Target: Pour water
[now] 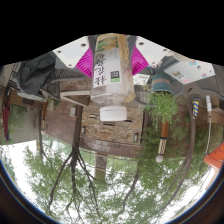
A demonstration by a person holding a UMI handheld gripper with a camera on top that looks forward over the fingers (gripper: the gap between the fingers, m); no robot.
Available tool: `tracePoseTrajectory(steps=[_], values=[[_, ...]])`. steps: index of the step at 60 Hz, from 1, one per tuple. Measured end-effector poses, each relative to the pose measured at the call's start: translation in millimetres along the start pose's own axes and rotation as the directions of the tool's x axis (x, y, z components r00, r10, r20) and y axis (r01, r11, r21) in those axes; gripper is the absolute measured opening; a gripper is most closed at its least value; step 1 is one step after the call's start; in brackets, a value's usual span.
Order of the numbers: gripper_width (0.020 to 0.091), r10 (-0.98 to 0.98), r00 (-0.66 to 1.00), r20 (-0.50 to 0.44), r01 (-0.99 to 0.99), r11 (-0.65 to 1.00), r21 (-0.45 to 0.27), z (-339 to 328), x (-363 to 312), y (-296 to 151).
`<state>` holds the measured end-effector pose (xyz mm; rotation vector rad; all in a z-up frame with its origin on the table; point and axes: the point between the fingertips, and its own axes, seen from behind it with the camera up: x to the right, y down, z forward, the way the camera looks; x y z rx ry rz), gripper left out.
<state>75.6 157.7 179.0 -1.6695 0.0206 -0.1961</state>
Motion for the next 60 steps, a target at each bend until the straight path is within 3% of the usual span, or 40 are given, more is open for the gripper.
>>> tracePoseTrajectory(steps=[8, 22, 23, 26, 34, 41, 47, 53, 60], values=[[0.0474, 0.168, 0.984, 0.06, -0.166, 0.985, -0.038, 9.7, -6.3, 62.6], [0.0481, 0.172, 0.974, 0.151, -0.161, 0.983, -0.084, 10.1, -10.0, 109.8], [0.0478, 0.15, 0.976, 0.155, -0.145, 0.989, -0.041, 8.3, -5.5, 102.6], [0.0479, 0.115, 0.981, 0.158, -0.113, 0.993, -0.02, 6.6, -2.5, 100.1], [0.0481, 0.124, 0.981, 0.152, -0.121, 0.992, -0.029, 8.4, 1.1, 100.7], [0.0633, 0.126, 0.982, 0.143, -0.119, 0.991, -0.053, 5.6, -0.9, 101.9], [0.0837, 0.127, 0.983, 0.13, -0.095, 0.968, -0.233, -4.3, -4.0, 132.8], [0.0854, 0.156, 0.978, 0.138, -0.118, 0.961, -0.252, -29.1, -9.8, 126.7], [0.0844, 0.118, 0.99, 0.084, -0.089, 0.952, -0.293, -67.6, -1.9, 118.3]])
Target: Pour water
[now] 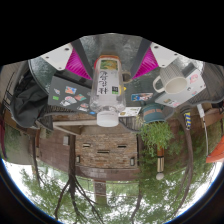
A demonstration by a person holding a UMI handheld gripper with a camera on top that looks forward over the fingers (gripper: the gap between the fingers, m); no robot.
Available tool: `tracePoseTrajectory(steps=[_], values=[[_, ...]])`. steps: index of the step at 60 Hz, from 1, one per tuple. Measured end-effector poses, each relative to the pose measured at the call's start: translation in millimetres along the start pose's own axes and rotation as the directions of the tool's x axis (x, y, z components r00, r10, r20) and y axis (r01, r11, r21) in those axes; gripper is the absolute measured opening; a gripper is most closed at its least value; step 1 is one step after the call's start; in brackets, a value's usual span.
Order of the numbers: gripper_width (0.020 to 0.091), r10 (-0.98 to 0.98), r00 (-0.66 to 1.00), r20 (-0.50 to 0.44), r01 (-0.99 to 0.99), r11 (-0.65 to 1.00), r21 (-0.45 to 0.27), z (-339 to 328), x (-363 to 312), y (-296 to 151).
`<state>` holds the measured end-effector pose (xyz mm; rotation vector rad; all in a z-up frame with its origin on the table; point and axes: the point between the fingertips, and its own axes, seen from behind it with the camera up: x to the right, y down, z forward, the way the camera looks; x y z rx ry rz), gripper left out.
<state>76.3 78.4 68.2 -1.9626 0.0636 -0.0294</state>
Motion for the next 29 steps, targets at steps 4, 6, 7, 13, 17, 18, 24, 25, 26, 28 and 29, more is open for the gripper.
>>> tracePoseTrajectory(steps=[4, 6, 7, 13, 17, 18, 24, 25, 26, 28, 29], values=[[0.0833, -0.001, 0.998, -0.062, 0.0, 1.0, -0.014, -29.8, 4.6, -7.7], [0.083, 0.004, 0.997, -0.078, -0.006, 1.0, -0.026, -45.7, 3.7, -12.6], [0.083, 0.008, 0.996, -0.086, -0.01, 0.999, -0.031, -54.4, 2.0, -15.2], [0.0829, 0.048, 0.992, -0.119, -0.054, 0.997, -0.053, -115.2, -15.2, -38.9], [0.083, 0.09, 0.988, -0.129, -0.099, 0.993, -0.071, -157.5, -32.1, -56.0], [0.083, 0.099, 0.987, -0.13, -0.109, 0.991, -0.076, -168.4, -37.4, -59.7], [0.0832, 0.168, 0.979, -0.113, -0.179, 0.979, -0.097, -237.1, -74.3, -78.6], [0.0832, 0.182, 0.977, -0.109, -0.193, 0.976, -0.102, -248.0, -80.1, -80.0], [0.0831, 0.195, 0.975, -0.105, -0.206, 0.973, -0.107, -258.7, -87.9, -81.8], [0.0833, 0.217, 0.972, -0.089, -0.226, 0.967, -0.113, -278.8, -99.0, -85.2], [0.0833, 0.228, 0.97, -0.083, -0.237, 0.965, -0.113, -288.2, -103.8, -87.0]])
